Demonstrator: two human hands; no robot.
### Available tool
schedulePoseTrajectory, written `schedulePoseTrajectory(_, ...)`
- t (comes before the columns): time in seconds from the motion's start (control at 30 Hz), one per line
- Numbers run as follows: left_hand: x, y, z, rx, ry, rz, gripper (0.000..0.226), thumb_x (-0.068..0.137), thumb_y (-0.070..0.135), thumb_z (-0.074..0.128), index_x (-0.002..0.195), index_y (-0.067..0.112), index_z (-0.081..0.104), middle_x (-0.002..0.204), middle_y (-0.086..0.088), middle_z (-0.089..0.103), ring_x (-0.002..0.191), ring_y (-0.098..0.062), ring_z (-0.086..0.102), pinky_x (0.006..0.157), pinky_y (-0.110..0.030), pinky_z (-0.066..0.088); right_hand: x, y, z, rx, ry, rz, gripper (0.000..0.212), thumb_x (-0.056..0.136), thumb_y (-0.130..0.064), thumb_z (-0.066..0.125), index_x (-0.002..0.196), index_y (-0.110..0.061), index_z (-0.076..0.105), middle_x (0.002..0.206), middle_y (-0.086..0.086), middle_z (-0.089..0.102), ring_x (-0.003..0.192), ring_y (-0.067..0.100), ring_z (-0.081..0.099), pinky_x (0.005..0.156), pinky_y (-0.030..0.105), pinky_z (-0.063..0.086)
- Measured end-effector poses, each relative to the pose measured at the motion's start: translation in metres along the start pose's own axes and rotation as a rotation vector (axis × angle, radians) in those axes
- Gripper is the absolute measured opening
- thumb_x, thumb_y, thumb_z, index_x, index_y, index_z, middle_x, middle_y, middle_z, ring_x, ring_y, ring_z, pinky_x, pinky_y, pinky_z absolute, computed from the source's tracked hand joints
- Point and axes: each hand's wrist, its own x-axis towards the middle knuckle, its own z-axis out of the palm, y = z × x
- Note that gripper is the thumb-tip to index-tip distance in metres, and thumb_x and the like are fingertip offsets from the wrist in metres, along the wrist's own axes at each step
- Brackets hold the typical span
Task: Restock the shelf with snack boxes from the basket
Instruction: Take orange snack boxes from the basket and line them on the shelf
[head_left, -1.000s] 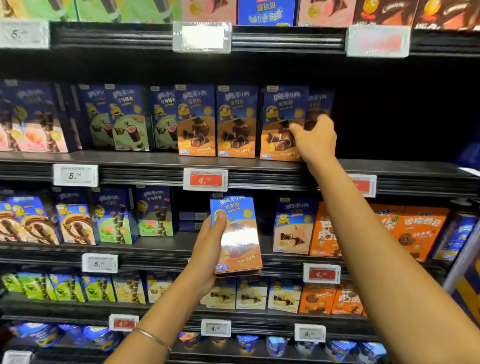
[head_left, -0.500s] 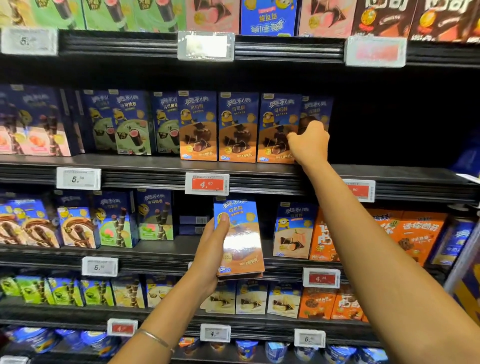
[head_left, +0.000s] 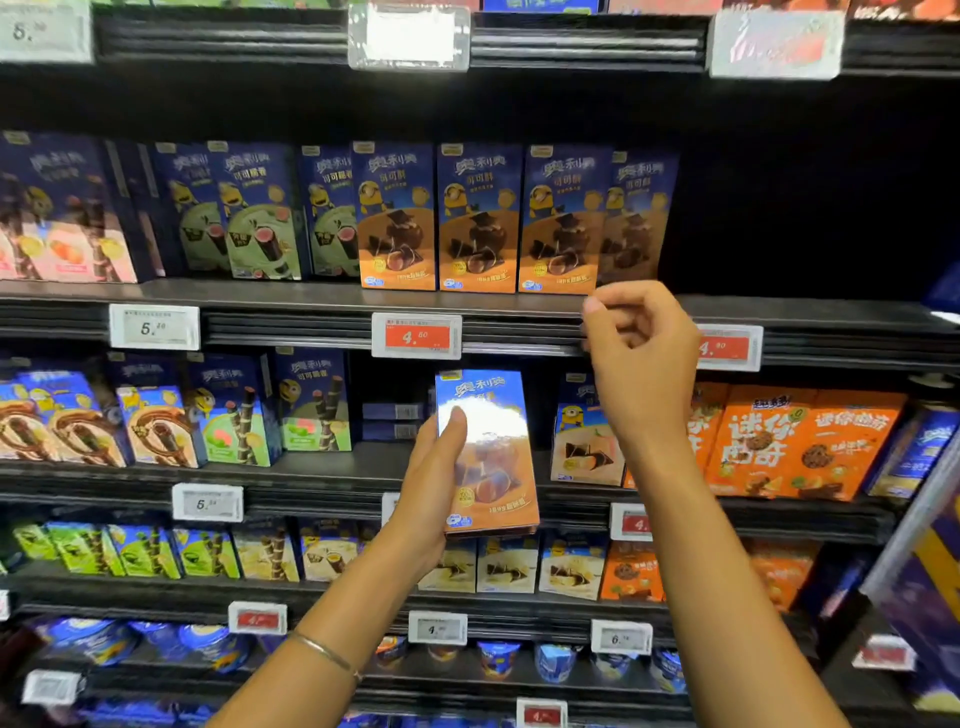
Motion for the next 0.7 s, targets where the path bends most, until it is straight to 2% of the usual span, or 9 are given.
schedulePoseTrajectory(0.07, -0.002, -0.001, 0.003, -0.007, 0.001, 0.026, 0.074, 0.086, 0.069, 0.063, 0.149, 0.031, 0.054, 0.148, -0.004, 0.064, 0.136, -0.035, 0.061, 0.120, -0.063, 0.039, -0.026, 0.010, 0.000, 0.026, -0.016, 0.047, 0.005, 0.094, -0.015, 0.066, 0.091, -0.012, 0.066, 0.081, 0.000, 0.067, 0.074, 0.016, 0.064, 0.065, 0.024, 0.052)
schedulePoseTrajectory(0.17, -0.008, -0.003, 0.010, 0.005, 0.017, 0.069, 0.065, 0.089, 0.065, 0.061, 0.142, 0.028, 0.058, 0.139, -0.006, 0.071, 0.130, -0.037, 0.065, 0.116, -0.066, 0.042, -0.054, 0.029, 0.001, 0.009, -0.140, 0.202, 0.009, 0.092, -0.020, 0.071, 0.095, -0.014, 0.065, 0.085, -0.007, 0.066, 0.074, 0.001, 0.060, 0.066, 0.015, 0.049)
schedulePoseTrajectory(0.3, -0.015, -0.004, 0.017, 0.018, 0.023, 0.104, 0.061, 0.093, 0.058, 0.061, 0.144, 0.026, 0.056, 0.130, -0.006, 0.075, 0.118, -0.036, 0.073, 0.107, -0.068, 0.051, -0.075, 0.046, -0.001, -0.062, -0.434, 0.413, 0.044, 0.083, -0.040, 0.080, 0.118, -0.023, 0.060, 0.107, -0.011, 0.067, 0.091, 0.002, 0.067, 0.072, 0.018, 0.056)
schedulePoseTrajectory(0.37, -0.018, -0.005, 0.019, 0.018, 0.027, 0.108, 0.065, 0.094, 0.057, 0.065, 0.148, 0.024, 0.052, 0.131, -0.005, 0.075, 0.118, -0.035, 0.073, 0.105, -0.068, 0.052, -0.078, 0.049, -0.004, -0.066, -0.440, 0.430, 0.047, 0.080, -0.037, 0.083, 0.119, -0.022, 0.060, 0.106, -0.010, 0.067, 0.089, 0.002, 0.068, 0.071, 0.017, 0.056)
schedulePoseTrajectory(0.43, -0.020, -0.006, 0.020, 0.031, 0.015, 0.114, 0.066, 0.095, 0.055, 0.067, 0.150, 0.024, 0.049, 0.131, -0.005, 0.075, 0.118, -0.035, 0.073, 0.104, -0.068, 0.052, -0.078, 0.048, -0.008, -0.068, -0.436, 0.424, 0.041, 0.082, -0.032, 0.083, 0.116, -0.021, 0.064, 0.102, -0.011, 0.069, 0.085, -0.003, 0.067, 0.069, 0.014, 0.055)
schedulePoseTrajectory(0.5, -0.021, -0.007, 0.020, 0.023, 0.008, 0.113, 0.070, 0.090, 0.050, 0.063, 0.152, 0.022, 0.047, 0.129, -0.005, 0.075, 0.117, -0.033, 0.073, 0.104, -0.065, 0.054, -0.077, 0.049, -0.012, -0.076, -0.444, 0.425, 0.035, 0.083, -0.029, 0.081, 0.114, -0.021, 0.067, 0.101, -0.010, 0.072, 0.087, -0.002, 0.068, 0.075, 0.022, 0.059)
schedulePoseTrajectory(0.57, -0.021, -0.005, 0.021, -0.010, -0.001, 0.087, 0.075, 0.090, 0.054, 0.058, 0.155, 0.020, 0.043, 0.135, -0.009, 0.072, 0.120, -0.034, 0.072, 0.107, -0.063, 0.053, -0.075, 0.048, -0.017, -0.075, -0.433, 0.447, 0.031, 0.084, -0.027, 0.081, 0.112, -0.022, 0.069, 0.100, -0.009, 0.073, 0.088, 0.001, 0.069, 0.077, 0.030, 0.061)
schedulePoseTrajectory(0.7, -0.020, -0.003, 0.026, -0.025, 0.010, 0.076, 0.070, 0.098, 0.071, 0.051, 0.149, 0.022, 0.052, 0.141, -0.012, 0.068, 0.125, -0.037, 0.069, 0.106, -0.064, 0.053, -0.065, 0.041, -0.033, -0.019, -0.415, 0.472, 0.028, 0.086, -0.022, 0.079, 0.113, -0.024, 0.069, 0.101, -0.009, 0.074, 0.089, 0.004, 0.072, 0.070, 0.026, 0.061)
